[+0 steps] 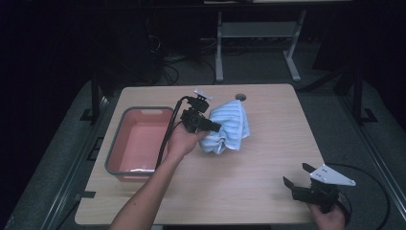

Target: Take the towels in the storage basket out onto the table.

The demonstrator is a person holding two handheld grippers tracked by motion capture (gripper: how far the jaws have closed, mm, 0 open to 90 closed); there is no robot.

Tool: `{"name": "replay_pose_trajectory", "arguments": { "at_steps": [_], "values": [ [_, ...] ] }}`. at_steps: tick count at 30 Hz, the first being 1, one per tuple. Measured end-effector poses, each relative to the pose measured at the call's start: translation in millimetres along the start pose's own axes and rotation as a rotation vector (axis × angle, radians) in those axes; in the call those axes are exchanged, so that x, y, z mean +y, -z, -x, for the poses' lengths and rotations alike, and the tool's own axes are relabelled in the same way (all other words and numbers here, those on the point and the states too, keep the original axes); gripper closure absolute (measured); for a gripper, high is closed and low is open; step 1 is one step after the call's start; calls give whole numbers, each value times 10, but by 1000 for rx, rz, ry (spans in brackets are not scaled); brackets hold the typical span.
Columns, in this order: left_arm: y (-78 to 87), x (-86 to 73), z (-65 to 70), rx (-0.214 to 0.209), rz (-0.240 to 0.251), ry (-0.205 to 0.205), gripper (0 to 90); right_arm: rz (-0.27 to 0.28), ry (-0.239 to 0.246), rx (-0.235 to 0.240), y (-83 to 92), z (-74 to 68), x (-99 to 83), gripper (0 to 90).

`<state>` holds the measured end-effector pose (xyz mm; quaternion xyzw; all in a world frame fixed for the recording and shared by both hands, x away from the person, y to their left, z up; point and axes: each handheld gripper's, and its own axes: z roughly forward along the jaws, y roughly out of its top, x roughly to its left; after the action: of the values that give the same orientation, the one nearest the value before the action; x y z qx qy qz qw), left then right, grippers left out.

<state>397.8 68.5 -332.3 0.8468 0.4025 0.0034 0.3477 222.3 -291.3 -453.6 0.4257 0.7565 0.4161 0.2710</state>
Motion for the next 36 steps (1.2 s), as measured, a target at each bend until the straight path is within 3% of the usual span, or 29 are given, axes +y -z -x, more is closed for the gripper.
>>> {"name": "replay_pose_trajectory", "arguments": {
  "at_steps": [15,29,36],
  "values": [
    [-360,-21,102,-32,-29,13,705,4,-1,4,4,-3,4,151],
    [-625,-60,158,-28,-71,4,701,7,0,1,16,2,6,152],
    [-724,-93,175,-33,-65,30,698,10,-2,1,14,-3,9,151]
  ]
}}
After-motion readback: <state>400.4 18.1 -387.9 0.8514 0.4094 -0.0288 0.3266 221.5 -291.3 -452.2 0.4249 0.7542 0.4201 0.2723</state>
